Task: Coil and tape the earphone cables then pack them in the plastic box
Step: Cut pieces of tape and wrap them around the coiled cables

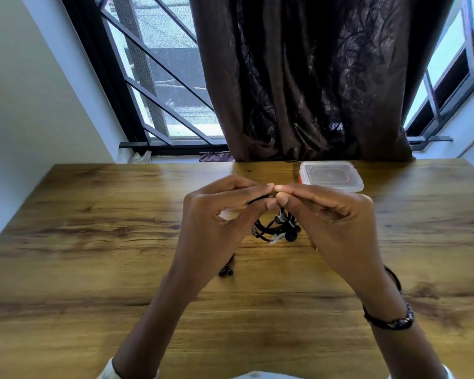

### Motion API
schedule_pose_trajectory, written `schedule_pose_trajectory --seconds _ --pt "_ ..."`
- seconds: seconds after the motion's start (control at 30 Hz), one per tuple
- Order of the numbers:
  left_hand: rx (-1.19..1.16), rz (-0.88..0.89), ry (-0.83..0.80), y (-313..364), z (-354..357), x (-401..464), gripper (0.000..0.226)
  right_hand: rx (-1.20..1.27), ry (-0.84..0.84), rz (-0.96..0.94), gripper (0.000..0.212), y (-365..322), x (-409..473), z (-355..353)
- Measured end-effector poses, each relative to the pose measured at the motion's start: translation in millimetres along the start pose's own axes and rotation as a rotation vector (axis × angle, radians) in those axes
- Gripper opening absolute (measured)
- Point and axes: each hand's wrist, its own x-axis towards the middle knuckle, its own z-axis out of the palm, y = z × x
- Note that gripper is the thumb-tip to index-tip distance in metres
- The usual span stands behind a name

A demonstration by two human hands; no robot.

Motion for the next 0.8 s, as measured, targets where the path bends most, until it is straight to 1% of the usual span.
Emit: schedule_pose_trajectory --seconds 0.2,0.33,0.47,0.53,0.6,0.7,0.8 --pt "-0.282 -0.2 0.016 -3.2 4.3 -0.7 0.022 -0.024 0.005 -0.028 0.022 -0.1 0.0 1.4" --pt "-0.39 -0.3 0.04 -5.0 9.8 -4.0 0.017 -0.046 0.025 -0.002 0.021 3.3 -3.0 4.0" --pt "-0.607 -0.5 -0.047 -7.7 4.2 -6.9 0.021 -0.005 0.041 0.05 0.02 4.6 -4.1 3.2" --pt "-0.681 -0.546 -0.094 -6.9 1.8 -8.2 0.027 0.006 0.046 0.059 0.02 4.2 -4.2 2.3" --pt "-0.688 -0.561 -0.089 -3.7 3.0 -7.9 0.029 -0.011 0.053 0.057 0.02 4.1 -4.2 2.5" --pt "-0.599 -0.54 -0.043 -0.1 7.8 -5.5 0.029 -0.024 0.038 0.032 0.019 2.0 -4.6 4.9" --pt "-0.529 -0.509 -0.036 0.0 9.0 -5.1 0.03 -0.023 0.036 0.025 0.019 0.6 -4.4 5.5"
